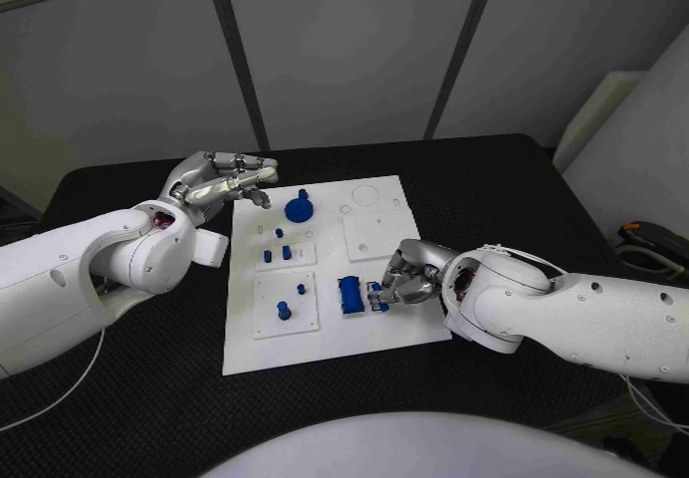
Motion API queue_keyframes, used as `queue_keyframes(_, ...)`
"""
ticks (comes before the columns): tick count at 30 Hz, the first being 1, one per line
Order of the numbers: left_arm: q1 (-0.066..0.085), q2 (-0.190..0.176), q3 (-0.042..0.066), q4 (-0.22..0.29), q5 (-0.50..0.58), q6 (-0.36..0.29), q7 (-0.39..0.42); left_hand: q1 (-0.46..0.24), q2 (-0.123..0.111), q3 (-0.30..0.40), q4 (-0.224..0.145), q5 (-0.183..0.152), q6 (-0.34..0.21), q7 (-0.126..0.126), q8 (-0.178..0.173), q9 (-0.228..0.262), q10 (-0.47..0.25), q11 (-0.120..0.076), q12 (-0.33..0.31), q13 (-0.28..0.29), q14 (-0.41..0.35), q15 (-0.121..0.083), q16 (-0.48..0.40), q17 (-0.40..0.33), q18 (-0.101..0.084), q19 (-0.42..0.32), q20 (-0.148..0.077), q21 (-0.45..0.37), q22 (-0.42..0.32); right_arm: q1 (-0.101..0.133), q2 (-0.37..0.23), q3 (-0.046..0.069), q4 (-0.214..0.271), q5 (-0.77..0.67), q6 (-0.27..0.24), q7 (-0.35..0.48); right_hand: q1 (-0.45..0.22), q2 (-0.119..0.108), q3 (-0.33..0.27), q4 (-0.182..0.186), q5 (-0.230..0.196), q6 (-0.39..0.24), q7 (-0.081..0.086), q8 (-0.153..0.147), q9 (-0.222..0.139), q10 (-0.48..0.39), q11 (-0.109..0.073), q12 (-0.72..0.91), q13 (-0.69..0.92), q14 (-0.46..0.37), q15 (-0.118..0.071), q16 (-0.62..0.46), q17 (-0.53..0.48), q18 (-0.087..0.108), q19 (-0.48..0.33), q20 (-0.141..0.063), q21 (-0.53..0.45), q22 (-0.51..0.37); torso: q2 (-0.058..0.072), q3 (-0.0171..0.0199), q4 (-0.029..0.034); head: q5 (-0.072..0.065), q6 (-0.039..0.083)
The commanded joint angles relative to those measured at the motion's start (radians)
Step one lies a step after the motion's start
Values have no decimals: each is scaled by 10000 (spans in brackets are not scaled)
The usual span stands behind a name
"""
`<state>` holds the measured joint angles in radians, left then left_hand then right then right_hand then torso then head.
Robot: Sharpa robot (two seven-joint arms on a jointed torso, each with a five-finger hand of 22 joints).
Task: Assemble the parts on the task board
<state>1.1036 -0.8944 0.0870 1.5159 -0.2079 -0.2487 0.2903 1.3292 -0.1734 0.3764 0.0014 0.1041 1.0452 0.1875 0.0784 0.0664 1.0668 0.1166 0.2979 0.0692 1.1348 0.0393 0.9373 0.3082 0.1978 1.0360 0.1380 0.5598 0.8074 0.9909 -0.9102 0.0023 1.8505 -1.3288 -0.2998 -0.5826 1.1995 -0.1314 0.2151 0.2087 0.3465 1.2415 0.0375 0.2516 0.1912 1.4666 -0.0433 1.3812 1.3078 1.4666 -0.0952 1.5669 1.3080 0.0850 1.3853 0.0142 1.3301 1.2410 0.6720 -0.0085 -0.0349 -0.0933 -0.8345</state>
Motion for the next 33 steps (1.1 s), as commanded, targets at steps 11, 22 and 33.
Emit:
queue_keyframes(11,18,-4,7,30,13,37,26,58,105,-46,-13,-24,-69,-5,59,9,-57,5,47,9,-55,11,26,-17,-163,25,53,-41,-12,7,133,0,-216,-37,261,-48,-352,2,-685,362,452,37,-117,47,20,530,-13,-71,1541,1042,-52,39,2628,-97,42,-8,8,7,-2,-1,-1,22,-29)
queue_keyframes(22,20,-3,7,17,13,31,14,62,125,-41,-7,-22,-70,-3,61,9,-63,6,53,9,-56,11,28,-17,-163,27,54,-43,-12,8,172,0,-280,-39,196,-45,-390,-1,-931,471,474,-13,-96,35,11,486,4,-223,1468,1036,-41,26,2604,-82,-2,-1,-45,-55,-9,4,-11,33,-17)
queue_keyframes(33,20,-6,7,1,13,29,-34,63,132,-41,-4,-22,-71,-3,61,9,-66,6,55,8,-57,11,29,-18,-164,28,54,-44,-11,8,185,-1,-214,-39,190,17,-565,67,-1361,758,489,-35,-69,43,5,477,31,-255,1466,1035,-16,23,2600,-79,-18,24,-63,-63,-8,4,-17,50,-27)
